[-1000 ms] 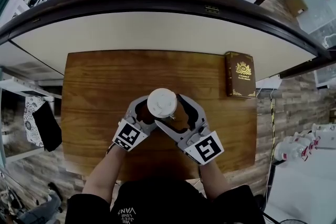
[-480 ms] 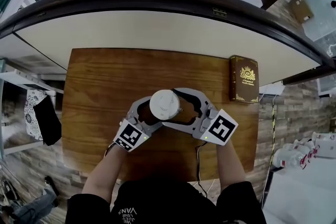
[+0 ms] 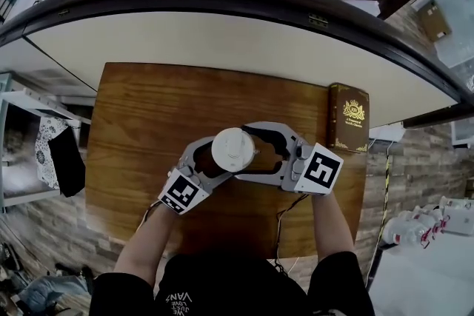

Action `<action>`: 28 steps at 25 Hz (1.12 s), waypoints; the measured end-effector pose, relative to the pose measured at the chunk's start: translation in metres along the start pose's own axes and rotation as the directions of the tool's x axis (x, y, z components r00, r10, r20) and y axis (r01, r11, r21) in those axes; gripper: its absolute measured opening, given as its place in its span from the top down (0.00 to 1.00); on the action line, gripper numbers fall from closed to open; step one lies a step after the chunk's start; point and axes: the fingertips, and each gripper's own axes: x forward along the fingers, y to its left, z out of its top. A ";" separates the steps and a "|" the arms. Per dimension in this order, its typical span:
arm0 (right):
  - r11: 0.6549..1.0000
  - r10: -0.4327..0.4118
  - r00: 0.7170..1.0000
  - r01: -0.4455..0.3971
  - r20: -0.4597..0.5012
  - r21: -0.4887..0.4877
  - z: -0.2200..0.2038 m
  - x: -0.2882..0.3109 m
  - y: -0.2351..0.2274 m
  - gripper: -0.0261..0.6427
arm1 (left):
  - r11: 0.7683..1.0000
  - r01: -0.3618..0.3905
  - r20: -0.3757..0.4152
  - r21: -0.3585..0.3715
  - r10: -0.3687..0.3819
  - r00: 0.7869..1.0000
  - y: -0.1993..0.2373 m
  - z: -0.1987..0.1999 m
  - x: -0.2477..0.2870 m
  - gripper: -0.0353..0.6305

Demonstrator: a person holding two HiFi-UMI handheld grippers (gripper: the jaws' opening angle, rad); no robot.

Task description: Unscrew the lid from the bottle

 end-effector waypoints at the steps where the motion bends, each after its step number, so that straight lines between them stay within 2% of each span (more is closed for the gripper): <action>1: 0.999 -0.040 0.999 0.039 0.029 0.004 0.004 -0.004 0.000 0.46 | 1.000 0.000 -0.002 -0.004 0.000 1.000 0.000 0.000 0.000 0.44; 3: 0.989 -0.146 0.986 0.146 0.081 0.010 0.013 -0.012 0.001 0.46 | 1.000 0.002 -0.003 -0.009 -0.002 1.000 0.000 -0.002 0.000 0.44; 5: 0.960 -0.280 0.954 0.280 0.109 0.016 0.018 -0.020 0.001 0.46 | 1.000 0.004 -0.006 -0.005 -0.004 1.000 0.000 -0.003 0.000 0.44; 7: 0.907 -0.421 0.901 0.421 0.108 0.021 0.018 -0.023 0.002 0.46 | 1.000 0.000 -0.010 -0.006 0.000 1.000 0.000 -0.004 0.000 0.44; 9: 0.850 -0.527 0.844 0.527 0.103 0.030 0.017 -0.021 0.005 0.46 | 1.000 -0.006 -0.013 -0.009 0.006 1.000 0.000 -0.003 0.000 0.44; 12: 0.794 -0.608 0.788 0.603 0.100 0.074 0.012 -0.012 0.008 0.46 | 1.000 -0.012 -0.023 -0.008 0.012 1.000 0.000 -0.004 0.001 0.44; 16: 0.718 -0.696 0.717 0.690 0.046 0.095 0.000 -0.006 -0.002 0.46 | 1.000 -0.016 -0.041 -0.002 0.016 0.999 0.001 -0.006 0.002 0.44; 18: 0.708 -0.705 0.709 0.703 0.020 0.073 -0.002 -0.001 -0.004 0.46 | 1.000 -0.013 -0.047 -0.003 0.012 0.999 0.000 -0.007 0.001 0.44; 21: 0.720 -0.692 0.721 0.693 -0.019 0.037 -0.004 0.009 -0.003 0.45 | 1.000 0.001 -0.052 -0.002 -0.001 0.999 0.000 -0.007 0.001 0.44; 28: 0.714 -0.696 0.711 0.700 -0.104 0.007 -0.017 0.014 -0.015 0.45 | 1.000 0.017 -0.058 0.010 -0.016 0.998 0.000 -0.009 0.001 0.45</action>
